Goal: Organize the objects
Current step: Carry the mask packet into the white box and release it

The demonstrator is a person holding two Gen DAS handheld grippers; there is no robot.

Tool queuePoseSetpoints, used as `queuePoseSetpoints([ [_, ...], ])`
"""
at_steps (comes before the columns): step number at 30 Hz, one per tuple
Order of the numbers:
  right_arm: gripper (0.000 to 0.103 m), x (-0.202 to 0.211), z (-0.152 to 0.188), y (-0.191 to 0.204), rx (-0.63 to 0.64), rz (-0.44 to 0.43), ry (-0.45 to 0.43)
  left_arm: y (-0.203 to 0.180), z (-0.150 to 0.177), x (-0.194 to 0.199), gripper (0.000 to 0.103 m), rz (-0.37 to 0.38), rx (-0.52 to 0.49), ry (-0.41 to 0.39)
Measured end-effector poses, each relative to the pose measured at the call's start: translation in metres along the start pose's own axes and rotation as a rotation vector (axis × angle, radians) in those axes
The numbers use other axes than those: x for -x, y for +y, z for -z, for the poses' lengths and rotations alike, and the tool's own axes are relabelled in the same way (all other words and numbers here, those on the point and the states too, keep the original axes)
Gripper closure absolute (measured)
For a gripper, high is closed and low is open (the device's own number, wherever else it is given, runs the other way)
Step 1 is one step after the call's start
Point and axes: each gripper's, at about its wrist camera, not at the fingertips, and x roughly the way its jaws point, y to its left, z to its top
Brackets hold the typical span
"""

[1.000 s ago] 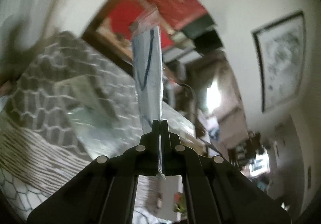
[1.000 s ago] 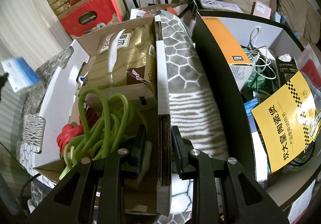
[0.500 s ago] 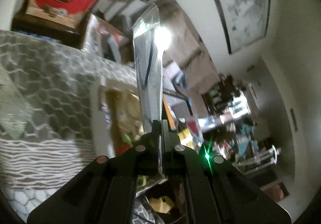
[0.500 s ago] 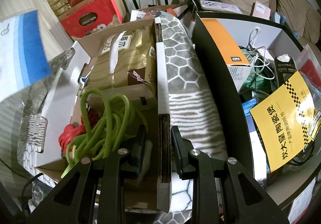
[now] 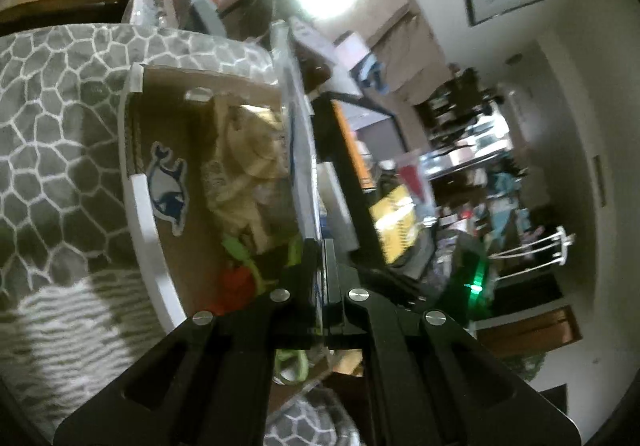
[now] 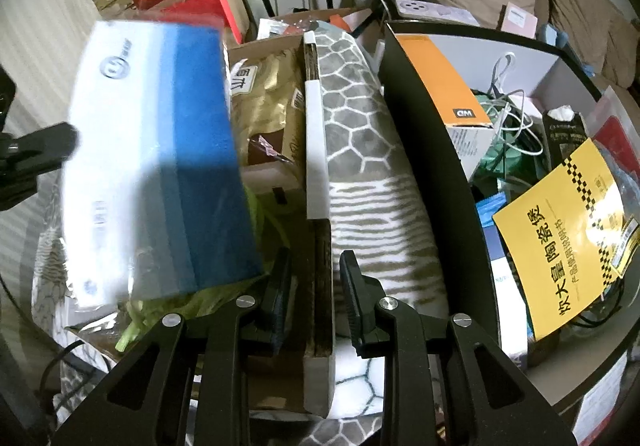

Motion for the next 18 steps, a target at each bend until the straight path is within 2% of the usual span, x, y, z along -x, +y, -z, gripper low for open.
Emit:
queuePoseSetpoints([
  [4, 0.078, 0.001, 0.004, -0.005, -0.010, -0.003, 0.000, 0.001, -0.006, -0.012, 0.102, -0.084, -0.018, 0.032],
  [9, 0.077, 0.011, 0.007, -0.012, -0.035, -0.022, -0.021, 0.017, -0.013, -0.023, 0.101, -0.143, -0.011, 0.065],
  [18, 0.075, 0.025, 0.000, -0.012, -0.049, -0.039, -0.055, 0.012, -0.006, -0.037, 0.101, -0.177, -0.063, 0.102],
])
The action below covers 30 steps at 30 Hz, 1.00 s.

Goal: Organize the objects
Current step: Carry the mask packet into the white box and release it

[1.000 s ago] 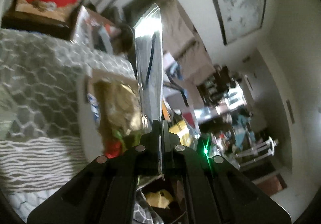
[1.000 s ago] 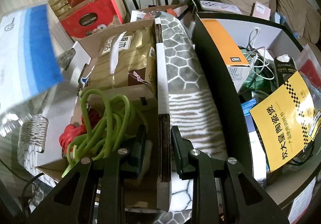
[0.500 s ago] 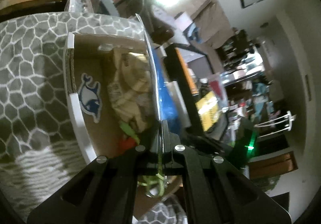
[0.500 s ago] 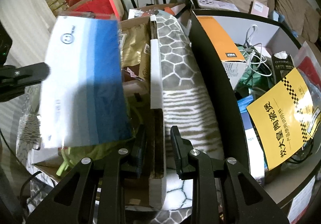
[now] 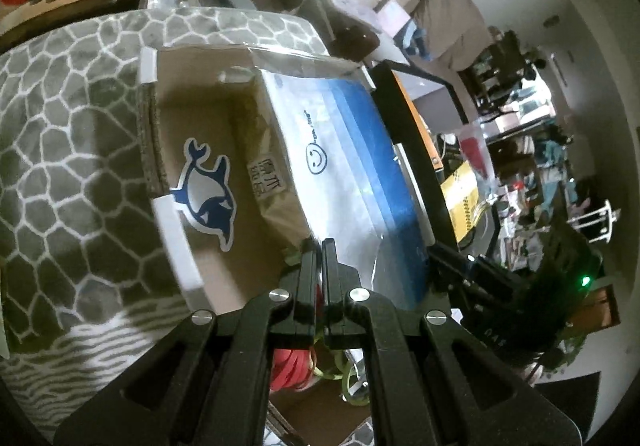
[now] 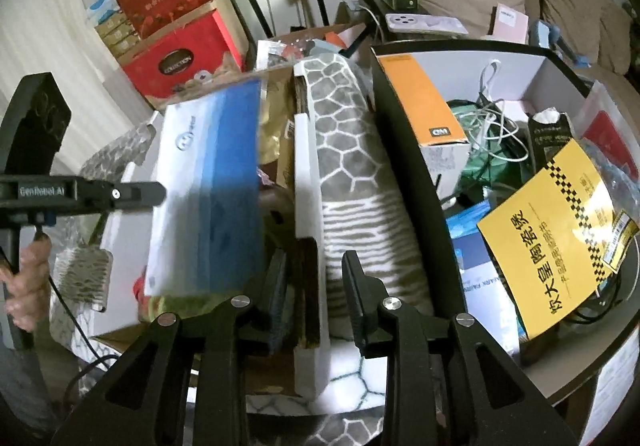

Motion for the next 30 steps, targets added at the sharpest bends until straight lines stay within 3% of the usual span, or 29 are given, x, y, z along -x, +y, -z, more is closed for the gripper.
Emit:
queuePoseSetpoints([
  [10, 0.068, -0.004, -0.009, -0.004, -0.046, -0.005, 0.004, -0.006, -0.004, -0.002, 0.101, -0.041, -0.036, 0.006],
  [14, 0.056, 0.009, -0.011, -0.001, -0.039, 0.011, -0.041, -0.002, -0.006, -0.004, 0.101, -0.035, -0.027, 0.008],
  [18, 0.053, 0.014, -0.013, 0.002, -0.020, 0.011, -0.052, -0.001, -0.005, -0.004, 0.101, -0.036, -0.026, 0.007],
  [30, 0.051, 0.008, -0.016, -0.002, -0.042, 0.001, -0.047, 0.004, -0.006, -0.004, 0.101, -0.050, -0.019, 0.003],
])
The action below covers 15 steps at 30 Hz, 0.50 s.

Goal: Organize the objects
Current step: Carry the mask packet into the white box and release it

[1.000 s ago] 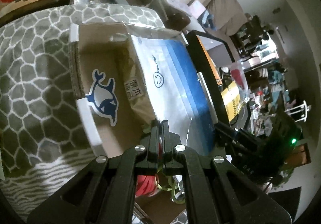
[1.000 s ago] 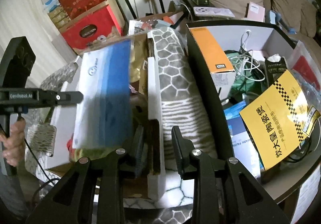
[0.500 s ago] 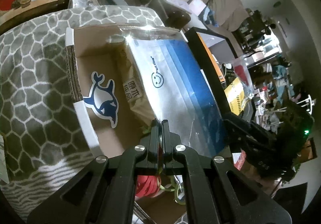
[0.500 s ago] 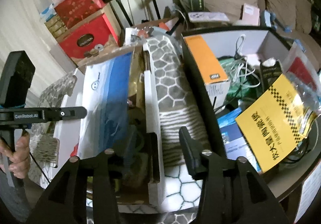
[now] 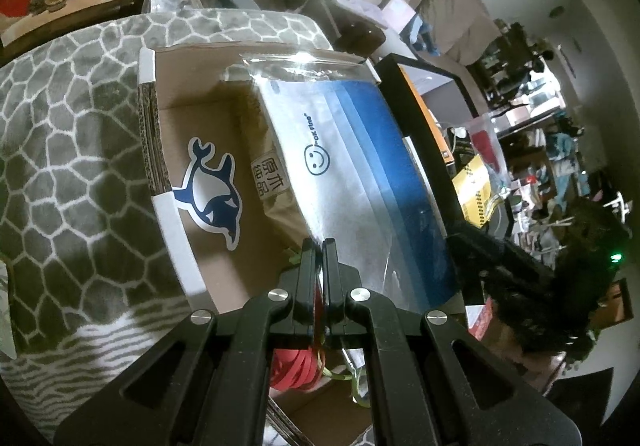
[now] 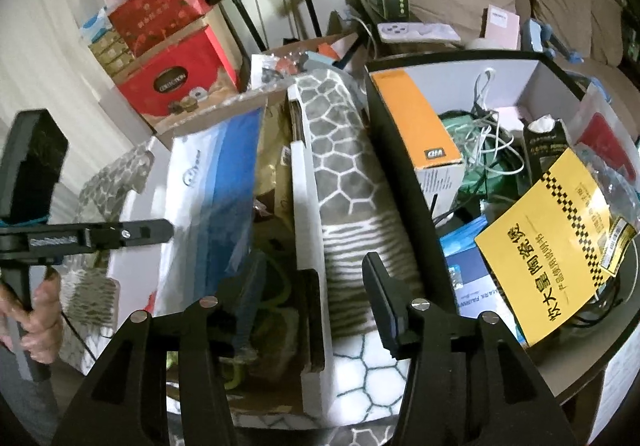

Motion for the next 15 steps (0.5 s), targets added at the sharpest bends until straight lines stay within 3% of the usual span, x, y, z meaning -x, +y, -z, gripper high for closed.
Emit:
queuePoseSetpoints([
  [5, 0.042, 0.015, -0.006, 0.005, 0.022, -0.013, -0.042, -0.002, 0.000, 0.000, 0.101, -0.008, -0.007, -0.002],
  [15, 0.042, -0.021, 0.003, 0.013, 0.034, -0.024, 0.052, -0.004, 0.000, -0.001, 0.101, -0.001, -0.002, -0.003],
])
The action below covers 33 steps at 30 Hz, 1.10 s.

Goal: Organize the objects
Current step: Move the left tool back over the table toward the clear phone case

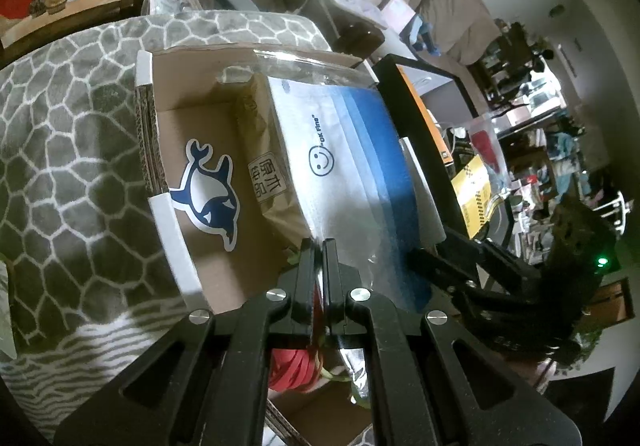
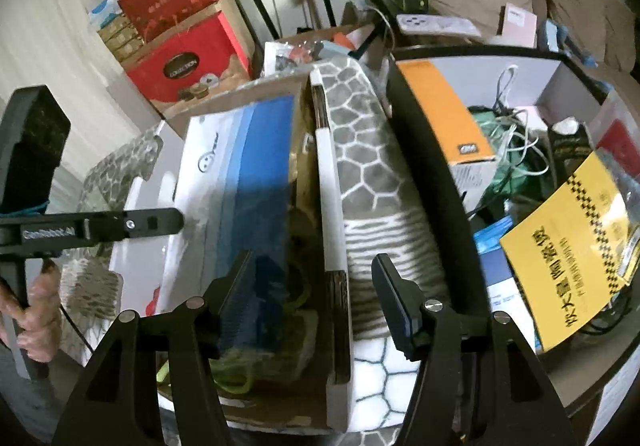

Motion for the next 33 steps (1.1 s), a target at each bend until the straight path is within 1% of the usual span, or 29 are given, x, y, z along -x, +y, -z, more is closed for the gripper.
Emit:
queuePoseSetpoints([
  [3, 0.044, -0.004, 0.002, -0.002, -0.003, -0.003, 0.009, 0.002, 0.000, -0.001, 0.100, 0.013, 0.016, 0.005],
  [5, 0.044, -0.004, 0.002, -0.003, -0.002, 0.003, 0.011, 0.003, 0.000, 0.000, 0.093, 0.025, 0.033, 0.011],
  [7, 0.044, -0.004, 0.003, -0.004, -0.005, 0.005, 0.011, 0.005, -0.001, 0.010, 0.075, 0.043, 0.044, -0.009],
  [9, 0.044, -0.002, 0.003, -0.005, -0.011, 0.002, 0.009, 0.007, -0.001, 0.024, 0.064, 0.067, 0.051, -0.041],
  [12, 0.044, -0.002, 0.003, -0.003, -0.004, 0.007, 0.007, 0.013, -0.002, 0.053, 0.060, 0.083, 0.060, -0.102],
  [14, 0.044, -0.002, 0.003, -0.004, -0.006, 0.006, 0.007, 0.020, -0.001, 0.074, 0.055, 0.059, 0.064, -0.146],
  [15, 0.044, -0.002, 0.003, -0.004, -0.006, 0.005, 0.006, 0.026, 0.000, 0.085, 0.051, 0.038, 0.070, -0.170],
  [19, 0.044, -0.001, 0.003, -0.004, -0.014, 0.004, 0.007, 0.057, 0.006, 0.113, 0.043, -0.072, 0.106, -0.228],
  [20, 0.044, -0.001, 0.003, -0.004, -0.013, 0.005, 0.007, 0.068, 0.008, 0.118, 0.041, -0.098, 0.125, -0.236],
  [22, 0.044, 0.001, 0.004, -0.003, -0.010, 0.006, 0.005, 0.098, 0.015, 0.125, 0.032, -0.122, 0.193, -0.251],
  [24, 0.044, 0.002, 0.004, -0.003, -0.006, 0.004, 0.004, 0.127, 0.021, 0.128, 0.028, -0.136, 0.271, -0.252],
  [27, 0.044, 0.001, 0.005, -0.004, -0.004, 0.001, 0.004, 0.173, 0.035, 0.128, 0.028, -0.179, 0.403, -0.261],
  [30, 0.044, 0.000, 0.004, -0.002, -0.003, -0.004, 0.004, 0.210, 0.048, 0.130, 0.028, -0.201, 0.516, -0.278],
  [33, 0.044, 0.000, 0.004, -0.001, 0.003, -0.005, 0.005, 0.232, 0.058, 0.135, 0.028, -0.203, 0.586, -0.300],
])
